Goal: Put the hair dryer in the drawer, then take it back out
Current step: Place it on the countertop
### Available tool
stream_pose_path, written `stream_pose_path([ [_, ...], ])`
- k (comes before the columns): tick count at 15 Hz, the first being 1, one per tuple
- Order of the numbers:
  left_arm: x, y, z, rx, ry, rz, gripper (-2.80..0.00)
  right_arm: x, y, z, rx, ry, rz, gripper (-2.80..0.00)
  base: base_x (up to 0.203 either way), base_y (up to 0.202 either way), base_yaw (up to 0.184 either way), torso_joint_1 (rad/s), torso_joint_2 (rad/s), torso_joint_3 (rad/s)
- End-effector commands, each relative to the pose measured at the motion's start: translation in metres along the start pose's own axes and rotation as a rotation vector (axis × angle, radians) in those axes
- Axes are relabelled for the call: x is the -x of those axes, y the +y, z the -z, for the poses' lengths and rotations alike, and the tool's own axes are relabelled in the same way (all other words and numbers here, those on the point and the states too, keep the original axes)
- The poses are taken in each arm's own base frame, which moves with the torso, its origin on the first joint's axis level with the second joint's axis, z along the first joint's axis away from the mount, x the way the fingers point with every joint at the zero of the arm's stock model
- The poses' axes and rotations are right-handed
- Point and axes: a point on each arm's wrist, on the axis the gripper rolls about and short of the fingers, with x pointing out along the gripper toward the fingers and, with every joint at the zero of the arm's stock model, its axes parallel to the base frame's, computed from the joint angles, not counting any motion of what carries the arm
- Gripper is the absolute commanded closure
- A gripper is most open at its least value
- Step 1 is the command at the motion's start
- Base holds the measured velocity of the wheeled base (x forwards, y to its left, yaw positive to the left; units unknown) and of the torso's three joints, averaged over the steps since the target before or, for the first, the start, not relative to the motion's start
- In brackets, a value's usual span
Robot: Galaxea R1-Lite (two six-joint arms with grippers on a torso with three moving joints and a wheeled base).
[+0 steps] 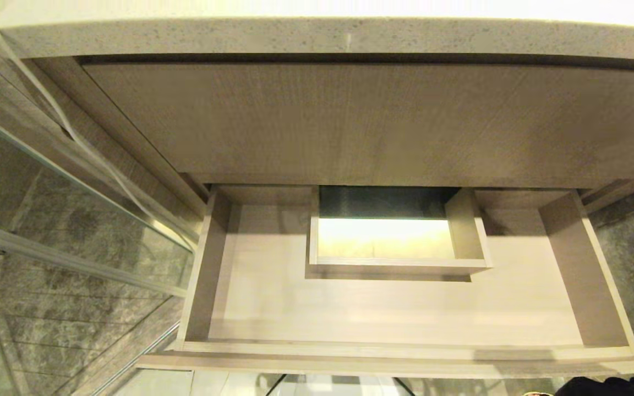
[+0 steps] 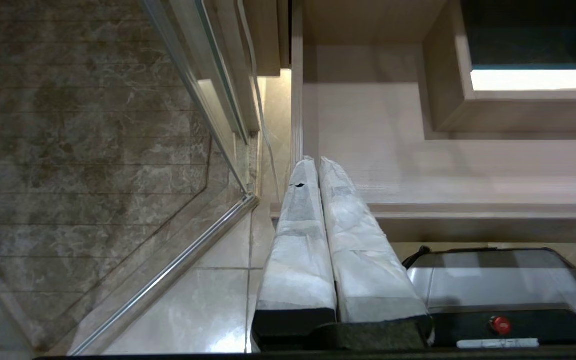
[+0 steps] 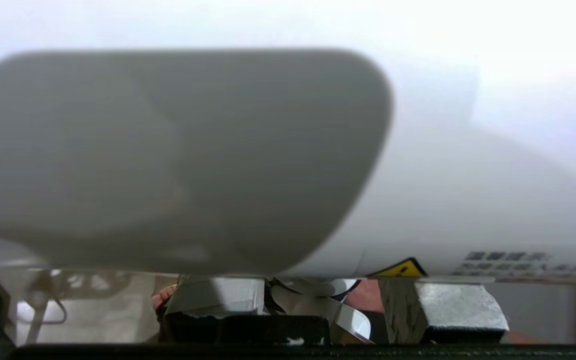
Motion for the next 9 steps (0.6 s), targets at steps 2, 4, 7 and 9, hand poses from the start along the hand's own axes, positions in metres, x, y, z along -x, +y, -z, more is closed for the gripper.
stream_pose_path([
  [2, 0.0, 0.0, 0.0, 0.001, -0.001, 0.0, 0.0, 0.007, -0.001, -0.002, 0.0, -0.024, 0.017, 0.0, 0.0, 0.0, 0.0, 0.488, -0.49, -0.231],
  [4, 0.0, 0.0, 0.0, 0.0, -0.001, 0.001, 0.0, 0.011, -0.001, -0.002, 0.002, -0.04, 0.029, 0.0, 0.0, 0.0, 0.0, 0.383, -0.49, -0.245],
  [7, 0.0, 0.0, 0.0, 0.001, 0.001, 0.0, 0.0, 0.015, -0.002, -0.004, 0.001, -0.055, 0.044, 0.0, 0.0, 0.0, 0.0, 0.3, -0.53, -0.241],
  [9, 0.0, 0.0, 0.0, -0.001, -0.001, 0.0, 0.0, 0.016, -0.002, -0.004, -0.013, -0.058, 0.043, 0.0, 0.0, 0.0, 0.0, 0.305, -0.55, -0.258],
])
